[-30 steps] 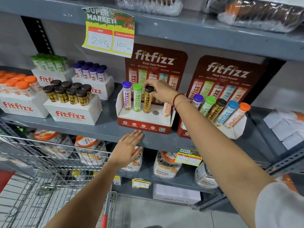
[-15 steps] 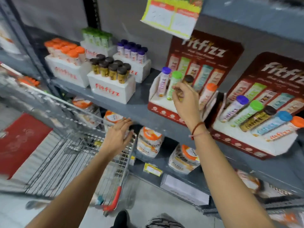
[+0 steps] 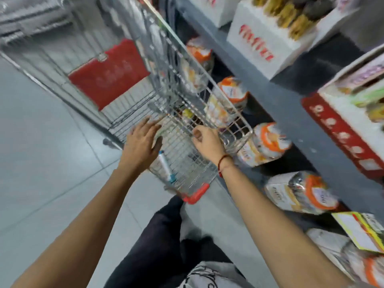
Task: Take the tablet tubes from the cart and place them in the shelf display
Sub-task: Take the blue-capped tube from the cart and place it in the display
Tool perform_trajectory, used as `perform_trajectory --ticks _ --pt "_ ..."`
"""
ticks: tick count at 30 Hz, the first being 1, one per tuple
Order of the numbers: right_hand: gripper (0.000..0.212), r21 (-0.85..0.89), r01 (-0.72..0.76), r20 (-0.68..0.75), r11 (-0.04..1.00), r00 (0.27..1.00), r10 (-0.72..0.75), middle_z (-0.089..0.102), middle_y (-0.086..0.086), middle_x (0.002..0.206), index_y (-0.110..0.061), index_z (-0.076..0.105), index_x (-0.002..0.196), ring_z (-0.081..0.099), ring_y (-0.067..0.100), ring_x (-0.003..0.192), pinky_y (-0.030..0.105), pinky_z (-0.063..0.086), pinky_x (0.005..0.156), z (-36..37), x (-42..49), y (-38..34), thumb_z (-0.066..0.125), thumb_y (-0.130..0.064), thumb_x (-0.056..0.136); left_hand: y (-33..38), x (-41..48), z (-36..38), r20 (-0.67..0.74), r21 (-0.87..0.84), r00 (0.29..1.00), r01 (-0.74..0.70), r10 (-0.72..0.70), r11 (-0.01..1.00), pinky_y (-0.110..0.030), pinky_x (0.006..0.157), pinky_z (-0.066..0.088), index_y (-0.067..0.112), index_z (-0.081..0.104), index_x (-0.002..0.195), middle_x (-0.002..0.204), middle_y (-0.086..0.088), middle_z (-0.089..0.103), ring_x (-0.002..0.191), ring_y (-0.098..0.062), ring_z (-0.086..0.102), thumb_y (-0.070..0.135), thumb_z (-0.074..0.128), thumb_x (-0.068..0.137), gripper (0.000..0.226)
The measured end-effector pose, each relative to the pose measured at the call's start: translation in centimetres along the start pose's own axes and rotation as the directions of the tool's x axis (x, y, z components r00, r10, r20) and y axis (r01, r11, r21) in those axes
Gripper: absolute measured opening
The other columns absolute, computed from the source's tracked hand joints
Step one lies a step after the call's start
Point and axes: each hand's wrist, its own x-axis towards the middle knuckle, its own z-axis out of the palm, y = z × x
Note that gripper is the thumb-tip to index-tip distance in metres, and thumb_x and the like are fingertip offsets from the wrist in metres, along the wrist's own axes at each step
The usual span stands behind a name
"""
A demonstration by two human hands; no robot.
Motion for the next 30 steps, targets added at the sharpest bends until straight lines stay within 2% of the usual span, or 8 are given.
perform_trajectory --ticks 5,9,12,13,16,18,24,30 --pt "0.014 -0.125 -0.096 0.342 0.987 0.93 0.134 0.063 0.017 0.106 -0.005 0.061 0.101 0.063 0.029 0.091 0.039 0.055 0.085 8.8 1.8 1.7 0.057 -0.005 0.088 -2.6 -1.6 1.4 0.017 0.1 0.991 0.131 -0.133 0.986 -0.05 0.109 0.022 0.006 0.053 0.123 0.133 -0.017 0.053 0.133 -0.034 0.034 0.026 0.048 0.095 0.035" --pt "0.016 -0.254 -0.116 0.488 0.96 0.842 0.23 0.064 0.02 0.107 -0.001 0.061 0.101 0.062 0.033 0.102 0.038 0.052 0.084 14.2 3.4 3.2 0.05 -0.009 0.091 -3.5 -1.8 2.7 0.052 0.163 0.99 0.119 -0.129 0.979 -0.047 0.108 0.025 0.011 0.058 0.119 0.124 -0.011 0.062 0.128 -0.028 0.044 0.038 0.035 0.095 0.043" --pt "0.01 -0.231 -0.141 0.487 0.963 0.84 0.24 0.057 0.022 0.106 -0.007 0.055 0.099 0.056 0.031 0.095 0.032 0.048 0.07 17.2 5.0 4.0 0.05 -0.013 0.092 -3.9 -1.8 3.2 -0.002 0.156 0.994 0.106 -0.107 0.982 -0.043 0.104 0.026 0.013 0.063 0.11 0.117 -0.007 0.067 0.123 -0.025 0.049 0.036 0.037 0.093 0.039" --pt "0.012 -0.203 -0.148 0.471 0.968 0.852 0.228 0.056 0.021 0.111 -0.007 0.052 0.102 0.055 0.031 0.096 0.033 0.046 0.071 18.1 5.6 4.1 0.052 -0.015 0.092 -4.0 -1.8 3.4 -0.018 0.156 0.995 0.103 -0.102 0.982 -0.043 0.104 0.027 0.013 0.064 0.108 0.116 -0.007 0.067 0.122 -0.025 0.05 0.035 0.039 0.093 0.037" --pt "0.044 -0.199 -0.127 0.435 0.972 0.877 0.204 0.043 0.023 0.131 -0.005 0.041 0.129 0.049 0.039 0.116 0.044 0.045 0.094 20.5 7.3 4.2 0.055 -0.018 0.09 -4.1 -1.9 3.6 -0.054 0.15 0.994 0.101 -0.094 0.984 -0.042 0.103 0.028 0.013 0.066 0.105 0.114 -0.006 0.069 0.121 -0.025 0.052 0.032 0.04 0.093 0.034" --pt "0.051 -0.238 -0.066 0.441 0.969 0.881 0.169 0.037 0.022 0.135 -0.011 0.033 0.136 0.045 0.039 0.12 0.045 0.043 0.096 21.9 8.2 4.2 0.053 -0.019 0.09 -4.1 -1.9 3.7 -0.08 0.133 0.993 0.101 -0.09 0.986 -0.042 0.102 0.029 0.014 0.067 0.103 0.112 -0.005 0.07 0.119 -0.024 0.053 0.031 0.042 0.092 0.032" --pt "0.032 -0.379 0.054 0.416 0.924 0.902 0.118 0.035 0.02 0.136 -0.009 0.042 0.125 0.05 0.038 0.116 0.046 0.045 0.096 24.1 8.7 4.5 0.047 -0.017 0.095 -4.2 -1.9 4.0 -0.115 0.131 0.99 0.095 -0.08 0.987 -0.041 0.1 0.03 0.015 0.068 0.098 0.11 -0.001 0.071 0.117 -0.022 0.055 0.032 0.041 0.092 0.032" --pt "0.026 -0.23 -0.019 0.38 0.973 0.919 0.108 0.056 0.021 0.115 -0.011 0.052 0.116 0.058 0.039 0.101 0.039 0.048 0.079 20.9 8.3 4.0 0.052 -0.015 0.09 -4.1 -2.0 4.0 -0.104 0.142 0.991 0.098 -0.084 0.985 -0.039 0.099 0.027 0.014 0.069 0.095 0.107 -0.003 0.072 0.114 -0.022 0.057 0.03 0.043 0.091 0.032"
